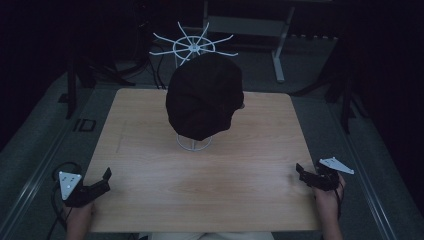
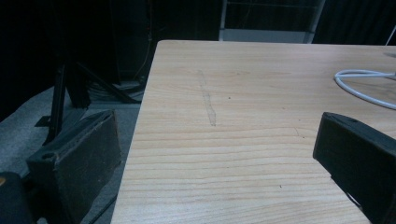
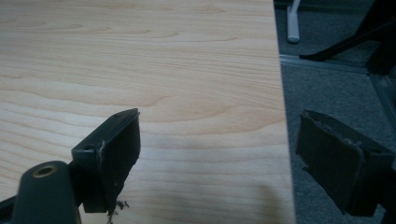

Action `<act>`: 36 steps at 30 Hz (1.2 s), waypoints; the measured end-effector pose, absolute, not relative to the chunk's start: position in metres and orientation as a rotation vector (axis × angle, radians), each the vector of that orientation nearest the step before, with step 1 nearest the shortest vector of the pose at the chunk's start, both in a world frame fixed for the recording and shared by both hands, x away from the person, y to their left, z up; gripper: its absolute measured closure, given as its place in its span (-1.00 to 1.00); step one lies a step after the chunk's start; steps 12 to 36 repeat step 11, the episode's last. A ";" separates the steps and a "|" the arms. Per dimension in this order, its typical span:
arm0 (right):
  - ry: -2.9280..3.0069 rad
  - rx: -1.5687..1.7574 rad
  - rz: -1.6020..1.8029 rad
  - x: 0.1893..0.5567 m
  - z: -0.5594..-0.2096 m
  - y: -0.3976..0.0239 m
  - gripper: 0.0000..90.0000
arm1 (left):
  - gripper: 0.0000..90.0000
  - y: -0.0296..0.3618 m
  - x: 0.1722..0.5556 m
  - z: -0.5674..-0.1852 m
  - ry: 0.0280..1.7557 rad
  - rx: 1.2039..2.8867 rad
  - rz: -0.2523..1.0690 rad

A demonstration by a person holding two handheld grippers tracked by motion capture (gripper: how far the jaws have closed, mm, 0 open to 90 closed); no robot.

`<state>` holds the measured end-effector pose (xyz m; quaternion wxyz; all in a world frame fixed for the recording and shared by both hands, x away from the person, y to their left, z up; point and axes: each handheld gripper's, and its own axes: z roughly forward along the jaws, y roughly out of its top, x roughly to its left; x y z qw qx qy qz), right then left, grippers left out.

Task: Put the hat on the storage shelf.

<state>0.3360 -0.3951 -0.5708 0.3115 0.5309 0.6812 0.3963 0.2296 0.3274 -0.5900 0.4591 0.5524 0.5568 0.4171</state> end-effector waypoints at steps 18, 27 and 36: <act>1.781 1.408 1.046 0.336 -0.571 -0.398 -0.68 | -0.97 0.328 0.230 -0.590 1.373 1.360 1.025; 1.781 1.408 1.046 0.336 -0.571 -0.398 -0.68 | -0.97 0.328 0.230 -0.590 1.373 1.360 1.025; 1.781 1.408 1.046 0.336 -0.571 -0.398 -0.68 | -0.97 0.328 0.230 -0.590 1.373 1.360 1.025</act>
